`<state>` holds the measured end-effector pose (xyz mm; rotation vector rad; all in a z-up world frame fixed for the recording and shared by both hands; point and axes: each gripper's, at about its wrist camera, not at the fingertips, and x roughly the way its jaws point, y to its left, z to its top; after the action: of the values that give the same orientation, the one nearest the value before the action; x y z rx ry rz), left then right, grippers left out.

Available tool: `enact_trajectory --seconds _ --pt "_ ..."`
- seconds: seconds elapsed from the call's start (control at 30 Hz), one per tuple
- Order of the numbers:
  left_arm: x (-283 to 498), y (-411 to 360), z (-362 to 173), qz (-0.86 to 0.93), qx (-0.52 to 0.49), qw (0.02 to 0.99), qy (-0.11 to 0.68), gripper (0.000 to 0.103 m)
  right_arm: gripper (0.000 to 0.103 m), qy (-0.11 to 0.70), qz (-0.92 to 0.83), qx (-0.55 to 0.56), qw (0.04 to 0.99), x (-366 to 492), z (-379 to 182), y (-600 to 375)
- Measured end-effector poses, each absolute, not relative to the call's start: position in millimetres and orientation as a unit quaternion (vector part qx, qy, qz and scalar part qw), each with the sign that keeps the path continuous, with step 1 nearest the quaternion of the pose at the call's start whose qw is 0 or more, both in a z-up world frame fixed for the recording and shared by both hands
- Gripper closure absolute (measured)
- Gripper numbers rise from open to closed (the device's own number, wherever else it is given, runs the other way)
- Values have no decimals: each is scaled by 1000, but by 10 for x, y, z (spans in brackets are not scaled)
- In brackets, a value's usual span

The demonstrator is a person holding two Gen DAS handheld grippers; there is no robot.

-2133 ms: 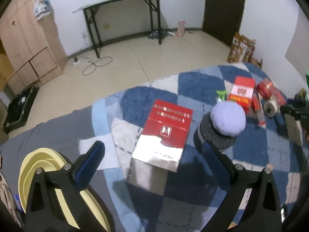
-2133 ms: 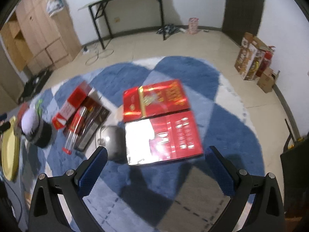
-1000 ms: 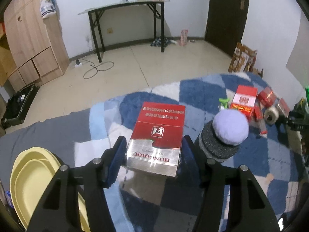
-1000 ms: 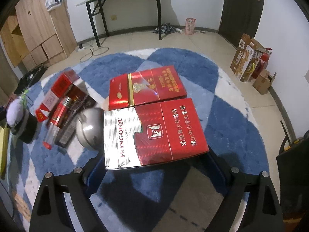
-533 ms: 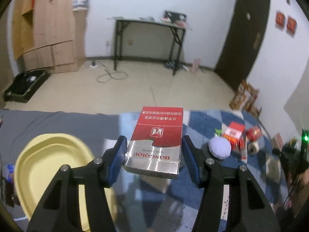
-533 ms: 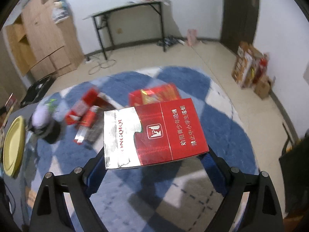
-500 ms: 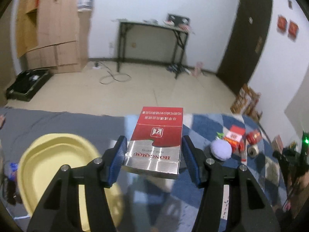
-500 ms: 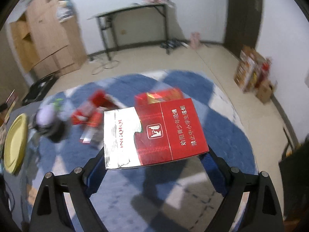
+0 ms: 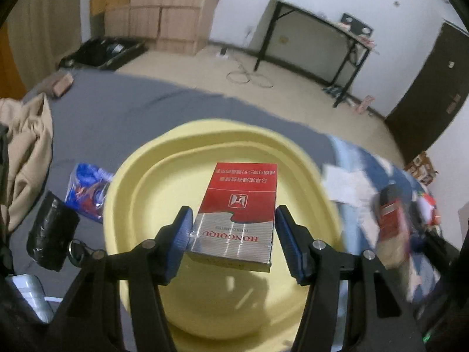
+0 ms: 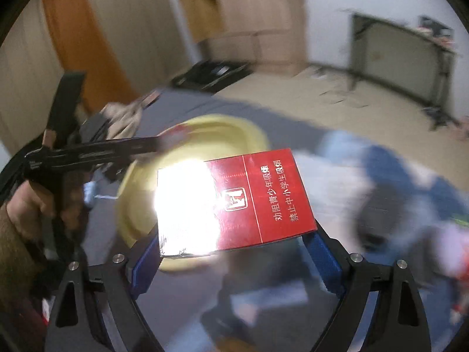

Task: Organize rigid objects
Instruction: 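Carry both boxes over the yellow tray and open both tools to drop them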

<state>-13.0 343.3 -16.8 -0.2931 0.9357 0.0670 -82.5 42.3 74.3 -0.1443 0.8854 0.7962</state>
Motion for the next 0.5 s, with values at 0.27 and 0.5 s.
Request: enact_trajectory --seconds 0.27,0.5 --pt "29 3658 -500 32 -97 874 476 44 13 454 382 -181 784 -586 129 1527" --pt "55 3683 -622 30 -87 870 484 44 10 461 348 -241 780 -519 -204 1756"
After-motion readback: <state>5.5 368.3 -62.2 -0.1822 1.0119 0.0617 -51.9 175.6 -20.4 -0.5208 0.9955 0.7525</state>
